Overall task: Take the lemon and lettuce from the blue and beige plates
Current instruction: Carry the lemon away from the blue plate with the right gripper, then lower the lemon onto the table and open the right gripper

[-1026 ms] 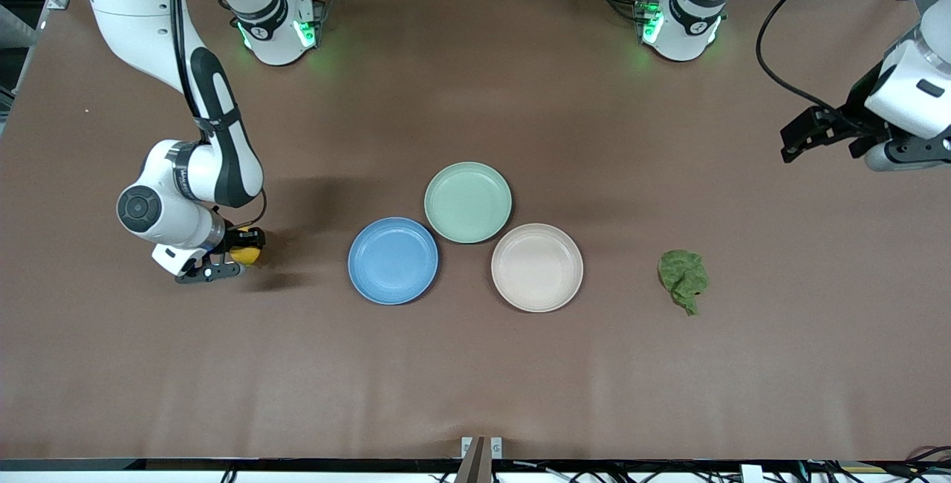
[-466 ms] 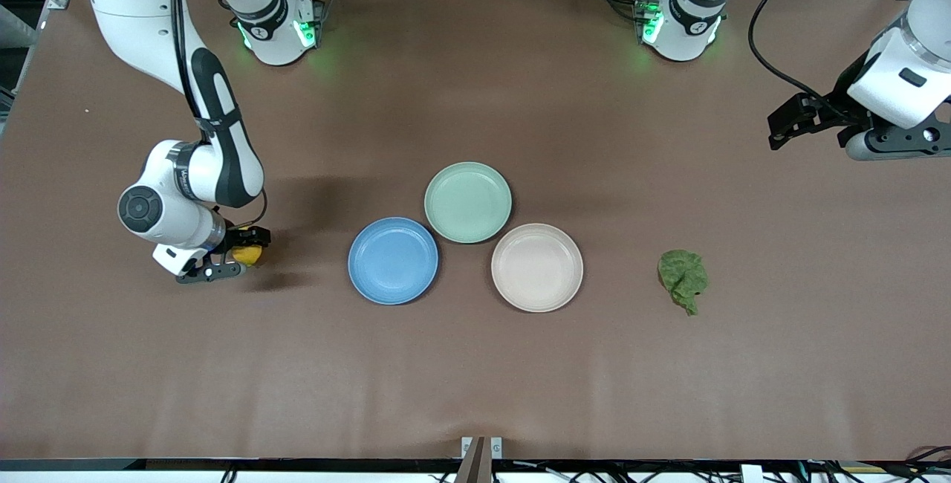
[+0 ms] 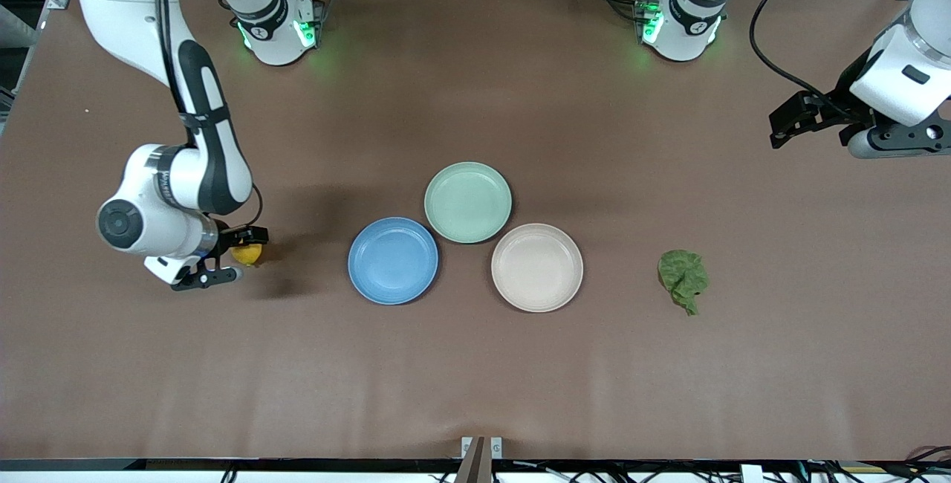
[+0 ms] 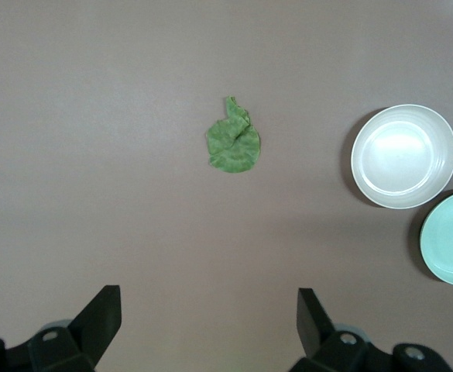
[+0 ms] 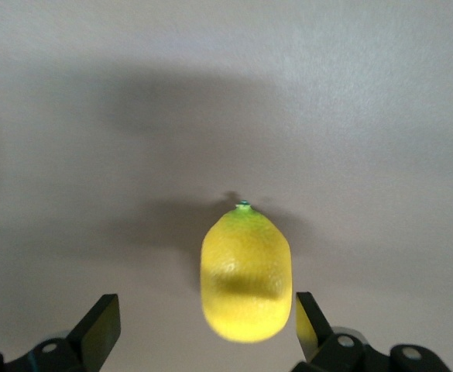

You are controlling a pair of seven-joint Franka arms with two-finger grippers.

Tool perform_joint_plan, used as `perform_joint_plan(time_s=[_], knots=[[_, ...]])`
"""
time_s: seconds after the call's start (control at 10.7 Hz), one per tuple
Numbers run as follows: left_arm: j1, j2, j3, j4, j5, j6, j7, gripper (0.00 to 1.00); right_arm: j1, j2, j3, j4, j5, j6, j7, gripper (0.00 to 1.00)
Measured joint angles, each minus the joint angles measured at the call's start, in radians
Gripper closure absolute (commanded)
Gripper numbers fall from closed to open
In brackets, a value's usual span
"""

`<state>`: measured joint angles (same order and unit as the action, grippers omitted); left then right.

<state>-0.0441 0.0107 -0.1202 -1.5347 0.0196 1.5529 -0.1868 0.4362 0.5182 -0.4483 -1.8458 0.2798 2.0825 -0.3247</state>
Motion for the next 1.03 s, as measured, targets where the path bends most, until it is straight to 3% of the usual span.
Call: perform_joint_plan(time_s=[0.56, 1.03], knots=[[0.003, 0.000, 0.000, 0.004, -0.009, -0.003, 0.000, 0.00, -0.003, -0.025, -0.073, 0.289, 0.000, -0.398, 0.000, 0.00], [0.005, 0.000, 0.001, 0.005, -0.009, -0.004, 0.000, 0.00, -0.005, -0.064, -0.100, 0.352, 0.000, -0.455, 0.000, 0.00]])
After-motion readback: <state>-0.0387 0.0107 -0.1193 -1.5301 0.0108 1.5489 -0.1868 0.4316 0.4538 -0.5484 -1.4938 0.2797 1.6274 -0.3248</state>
